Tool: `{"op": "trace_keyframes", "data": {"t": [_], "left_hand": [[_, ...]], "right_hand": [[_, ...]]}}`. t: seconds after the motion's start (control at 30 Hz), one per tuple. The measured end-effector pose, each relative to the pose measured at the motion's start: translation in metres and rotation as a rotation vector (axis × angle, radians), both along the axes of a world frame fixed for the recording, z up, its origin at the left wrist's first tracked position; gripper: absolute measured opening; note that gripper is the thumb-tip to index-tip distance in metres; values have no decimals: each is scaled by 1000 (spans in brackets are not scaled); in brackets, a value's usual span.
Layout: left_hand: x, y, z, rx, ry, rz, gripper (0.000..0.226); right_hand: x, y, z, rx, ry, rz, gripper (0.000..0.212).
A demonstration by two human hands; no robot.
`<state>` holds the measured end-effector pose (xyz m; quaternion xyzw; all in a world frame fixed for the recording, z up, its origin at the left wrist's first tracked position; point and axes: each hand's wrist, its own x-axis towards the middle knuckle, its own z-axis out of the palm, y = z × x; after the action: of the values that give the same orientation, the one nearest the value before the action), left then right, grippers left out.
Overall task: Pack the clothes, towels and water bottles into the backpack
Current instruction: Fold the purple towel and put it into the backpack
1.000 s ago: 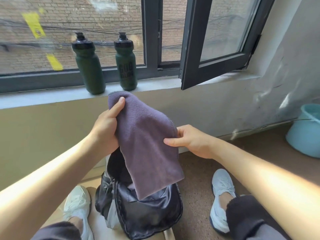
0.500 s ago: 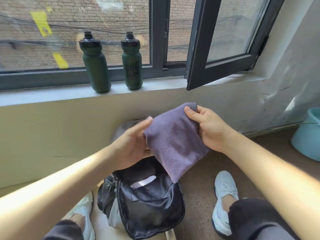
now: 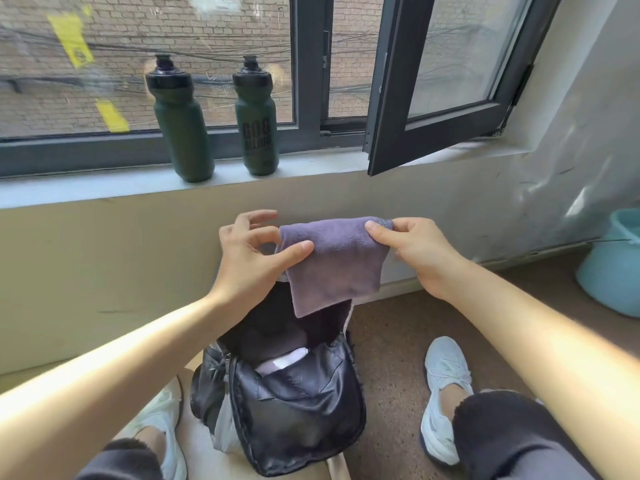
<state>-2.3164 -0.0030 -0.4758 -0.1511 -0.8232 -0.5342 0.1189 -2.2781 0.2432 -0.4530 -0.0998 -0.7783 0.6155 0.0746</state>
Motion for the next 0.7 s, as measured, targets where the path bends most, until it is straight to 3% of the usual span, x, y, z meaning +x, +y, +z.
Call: {"op": "trace_keyframes", "data": {"t": [0.13, 0.2, 0.27, 0.4, 0.57, 0.7], "left_hand": [[1, -1, 8, 330, -176, -199, 23], [0, -2, 10, 403, -234, -272, 18], [0, -4, 10, 416, -279, -335, 13], [-3, -5, 3, 370, -305, -374, 42], [-7, -8, 4, 385, -382, -377, 62], [-8, -11, 6, 421, -423, -358, 70]], "right_hand": [[-1, -2, 8, -125, 40, 95, 41], [-1, -2, 10, -208, 28, 146, 50], [1, -4, 10, -298, 11, 194, 46], [4, -6, 7, -328, -15, 250, 35], [5, -8, 6, -324, -23, 306, 61], [6, -9, 6, -320, -3, 330, 68]]}}
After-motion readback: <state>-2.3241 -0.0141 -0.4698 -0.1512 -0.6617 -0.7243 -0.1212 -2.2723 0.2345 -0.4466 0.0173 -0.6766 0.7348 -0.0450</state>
